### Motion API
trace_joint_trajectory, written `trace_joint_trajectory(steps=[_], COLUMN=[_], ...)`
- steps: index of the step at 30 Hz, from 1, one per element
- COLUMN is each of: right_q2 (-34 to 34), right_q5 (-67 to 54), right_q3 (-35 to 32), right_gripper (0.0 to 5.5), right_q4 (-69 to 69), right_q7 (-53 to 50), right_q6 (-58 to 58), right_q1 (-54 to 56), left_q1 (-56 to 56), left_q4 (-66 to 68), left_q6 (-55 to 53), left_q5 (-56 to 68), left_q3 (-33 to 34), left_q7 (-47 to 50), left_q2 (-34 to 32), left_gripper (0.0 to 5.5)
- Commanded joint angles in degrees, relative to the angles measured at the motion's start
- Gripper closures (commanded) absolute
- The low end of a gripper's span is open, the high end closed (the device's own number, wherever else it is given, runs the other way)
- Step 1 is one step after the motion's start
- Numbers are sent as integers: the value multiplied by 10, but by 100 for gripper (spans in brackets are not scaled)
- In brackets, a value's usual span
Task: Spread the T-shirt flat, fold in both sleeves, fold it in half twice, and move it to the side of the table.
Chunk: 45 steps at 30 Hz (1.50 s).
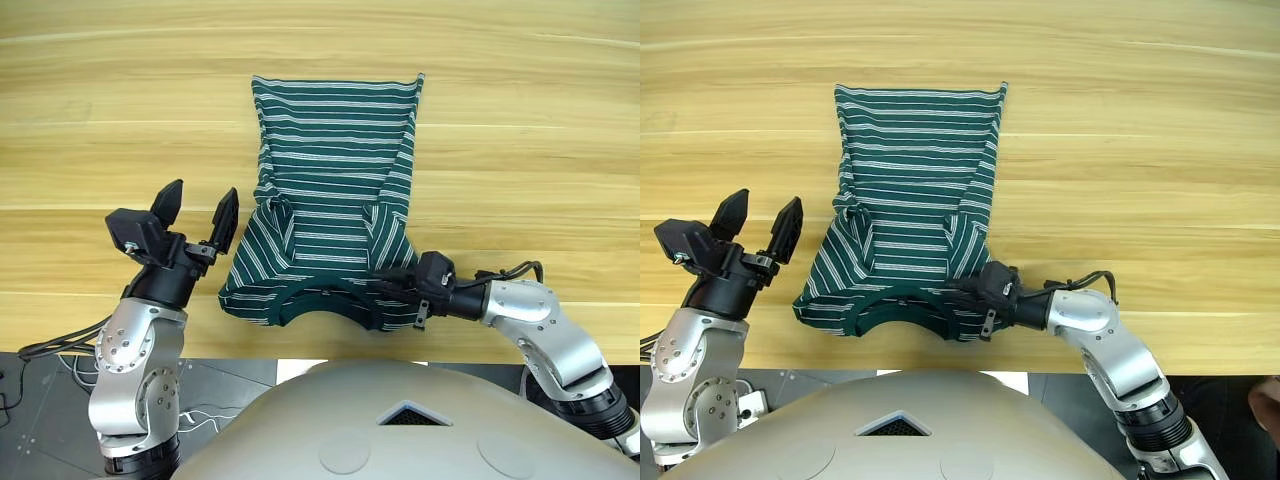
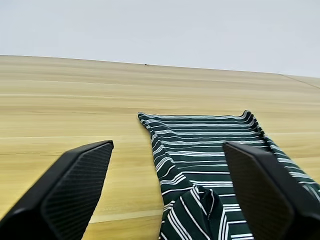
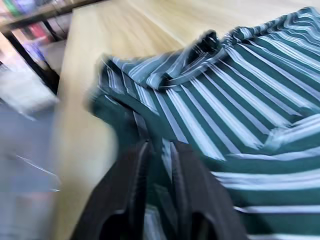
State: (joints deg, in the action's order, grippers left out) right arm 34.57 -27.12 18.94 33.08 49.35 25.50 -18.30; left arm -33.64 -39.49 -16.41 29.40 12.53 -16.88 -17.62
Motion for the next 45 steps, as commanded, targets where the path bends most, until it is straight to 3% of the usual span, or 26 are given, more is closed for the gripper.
trace_joint_trajectory(steps=[1, 5, 8, 10, 12, 17, 19, 23, 30, 38, 45], right_q2=[10, 5, 1, 15, 44, 122, 143, 192, 208, 196, 199], right_q5=[-137, -184, -112, 8, 149, 367, 406, 463, 454, 451, 444], right_q3=[-50, -79, -125, -148, -162, -193, -192, -168, -109, -85, -73], right_gripper=[401, 335, 287, 243, 207, 207, 207, 207, 207, 207, 207], right_q4=[32, 37, -6, -57, -116, -256, -293, -353, -397, -386, -364], right_q7=[56, 57, 24, -9, -38, -98, -112, -122, -135, -156, -160], right_q6=[32, 37, -30, -127, -269, -607, -686, -849, -921, -899, -879], right_q1=[-14, -11, 11, 25, 40, 47, 41, 18, -19, -23, -30], left_q1=[6, 3, -1, -1, -13, -23, -29, -39, -27, -12, -14], left_q4=[6, 5, 21, 71, 145, 259, 303, 332, 357, 399, 430], left_q6=[-3, -1, 45, 133, 287, 527, 594, 723, 815, 801, 779], left_q5=[-13, -17, -98, -221, -401, -637, -688, -801, -842, -885, -918], left_q3=[-12, -17, -1, 18, 31, 142, 158, 116, 24, -17, -38], left_q7=[-4, -8, -27, -45, -36, 41, 77, 137, 185, 233, 285], left_q2=[-1, -2, -51, -122, -228, -399, -434, -482, -437, -414, -431], left_gripper=[142, 142, 142, 142, 142, 142, 142, 142, 142, 142, 142])
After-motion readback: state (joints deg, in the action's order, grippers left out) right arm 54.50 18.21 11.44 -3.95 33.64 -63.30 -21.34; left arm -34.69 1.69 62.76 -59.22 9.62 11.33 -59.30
